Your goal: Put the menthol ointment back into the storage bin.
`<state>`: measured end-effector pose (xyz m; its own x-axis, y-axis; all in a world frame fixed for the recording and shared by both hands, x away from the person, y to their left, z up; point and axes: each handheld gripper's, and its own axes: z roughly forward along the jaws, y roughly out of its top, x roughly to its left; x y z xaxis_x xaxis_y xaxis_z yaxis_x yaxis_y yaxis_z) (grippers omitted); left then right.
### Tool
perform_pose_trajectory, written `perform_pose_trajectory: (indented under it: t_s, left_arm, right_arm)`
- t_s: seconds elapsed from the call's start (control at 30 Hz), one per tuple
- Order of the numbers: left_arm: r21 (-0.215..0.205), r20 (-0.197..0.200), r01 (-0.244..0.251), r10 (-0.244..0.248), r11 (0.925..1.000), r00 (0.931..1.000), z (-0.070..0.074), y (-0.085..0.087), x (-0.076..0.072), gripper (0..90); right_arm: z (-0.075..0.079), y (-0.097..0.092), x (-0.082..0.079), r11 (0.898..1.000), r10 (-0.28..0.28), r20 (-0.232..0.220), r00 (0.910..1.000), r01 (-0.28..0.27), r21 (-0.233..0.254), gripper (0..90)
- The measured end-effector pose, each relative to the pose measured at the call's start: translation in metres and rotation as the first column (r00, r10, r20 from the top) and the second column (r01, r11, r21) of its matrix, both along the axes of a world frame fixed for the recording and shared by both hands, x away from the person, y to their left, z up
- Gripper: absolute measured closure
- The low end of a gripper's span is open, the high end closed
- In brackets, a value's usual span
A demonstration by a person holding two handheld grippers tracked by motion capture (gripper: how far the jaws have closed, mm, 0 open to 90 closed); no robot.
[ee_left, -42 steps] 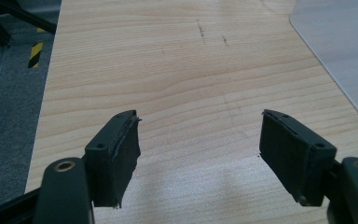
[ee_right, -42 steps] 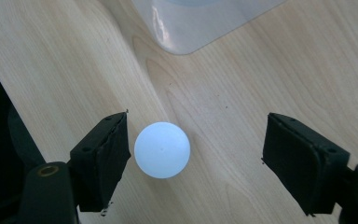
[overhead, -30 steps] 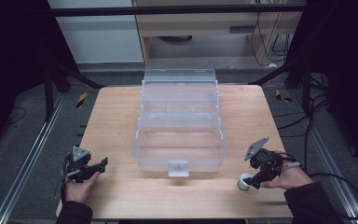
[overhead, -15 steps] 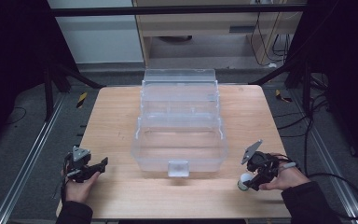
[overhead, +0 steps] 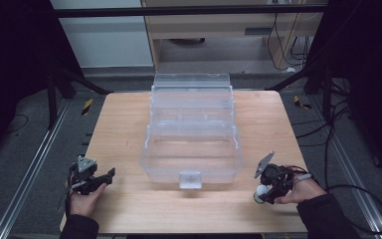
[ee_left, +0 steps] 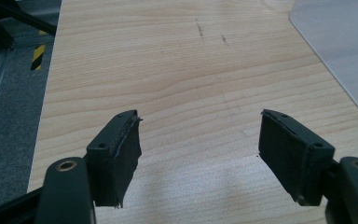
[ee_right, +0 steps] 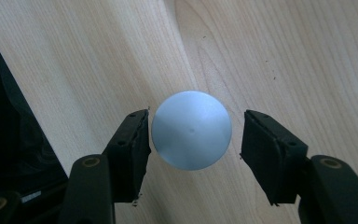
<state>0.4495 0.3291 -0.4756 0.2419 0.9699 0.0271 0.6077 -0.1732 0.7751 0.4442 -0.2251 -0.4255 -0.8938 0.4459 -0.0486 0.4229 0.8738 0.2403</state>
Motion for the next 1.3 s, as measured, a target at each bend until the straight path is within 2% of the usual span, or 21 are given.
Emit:
perform_pose_trajectory:
  t_s: [0.3,0.6,0.9,1.1,1.3]
  left_arm:
    - [0.004,-0.002,0.002,-0.002,1.0000,1.0000,0.000,0.000,0.000,29.3]
    - [0.007,-0.002,0.002,-0.002,1.0000,1.0000,0.000,0.000,0.000,29.5]
    - [0.008,-0.003,0.003,-0.003,1.0000,1.0000,0.000,0.000,0.000,29.5]
    - [0.007,-0.003,0.002,-0.002,1.0000,1.0000,0.000,0.000,0.000,29.5]
    - [0.008,-0.004,0.003,-0.003,1.0000,1.0000,0.000,0.000,0.000,29.5]
  right_arm:
    - [-0.005,0.002,0.002,1.000,0.003,-0.039,0.9992,-0.004,-0.019,47.4]
    - [-0.009,0.005,0.006,0.999,0.017,-0.055,0.9983,-0.019,-0.031,49.7]
    - [-0.008,0.006,0.006,0.999,-0.007,-0.068,0.9976,0.005,-0.036,50.1]
    - [-0.003,0.004,0.007,0.999,-0.030,-0.072,0.9969,0.027,-0.035,50.2]
    - [0.011,0.000,0.006,0.999,-0.048,-0.040,0.9980,0.048,-0.010,50.2]
